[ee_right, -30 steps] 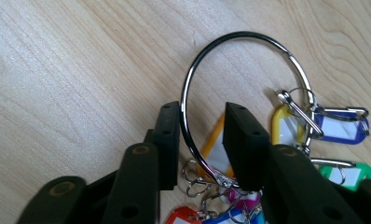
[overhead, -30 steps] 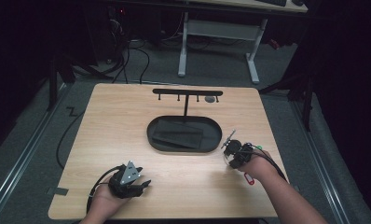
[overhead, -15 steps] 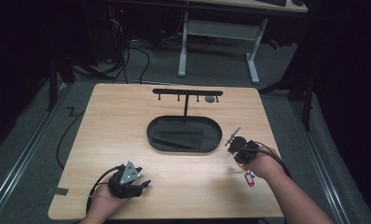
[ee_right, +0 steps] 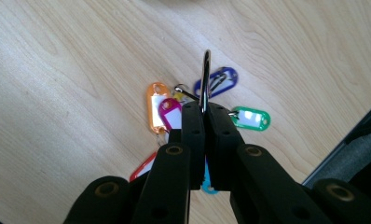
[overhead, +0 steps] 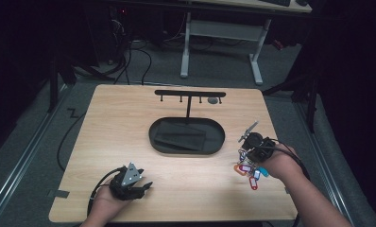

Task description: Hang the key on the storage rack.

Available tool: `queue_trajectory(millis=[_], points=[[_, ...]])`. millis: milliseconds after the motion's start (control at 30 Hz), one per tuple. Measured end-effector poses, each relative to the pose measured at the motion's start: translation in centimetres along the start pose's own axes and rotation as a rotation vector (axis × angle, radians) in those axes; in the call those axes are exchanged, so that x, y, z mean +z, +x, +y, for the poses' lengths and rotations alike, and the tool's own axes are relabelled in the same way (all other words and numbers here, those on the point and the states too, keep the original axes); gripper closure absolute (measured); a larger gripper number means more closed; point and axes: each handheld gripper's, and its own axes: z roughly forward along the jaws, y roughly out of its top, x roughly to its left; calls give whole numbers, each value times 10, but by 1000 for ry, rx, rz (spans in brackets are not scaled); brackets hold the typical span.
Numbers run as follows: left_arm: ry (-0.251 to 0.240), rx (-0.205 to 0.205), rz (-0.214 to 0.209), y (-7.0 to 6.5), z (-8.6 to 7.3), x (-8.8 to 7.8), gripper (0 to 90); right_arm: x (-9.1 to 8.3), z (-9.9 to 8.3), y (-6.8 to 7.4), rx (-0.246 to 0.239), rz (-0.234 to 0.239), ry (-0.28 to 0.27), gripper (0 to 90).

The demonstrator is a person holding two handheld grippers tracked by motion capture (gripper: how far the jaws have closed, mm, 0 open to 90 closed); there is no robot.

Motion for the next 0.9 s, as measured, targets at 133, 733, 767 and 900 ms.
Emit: queue_trajectory(millis=[133,733,767,900], points=[[3,1,-2,0,0,-1,419,-11,-1,-5,26,7,-2,874],[8,2,-4,0,-1,0,410,-57,-2,-20,63,58,8,873],[8,1,-4,0,-1,0,410,-59,-2,-20,63,59,6,874],[7,1,-5,0,-1,0,408,-74,0,-23,71,48,6,874]])
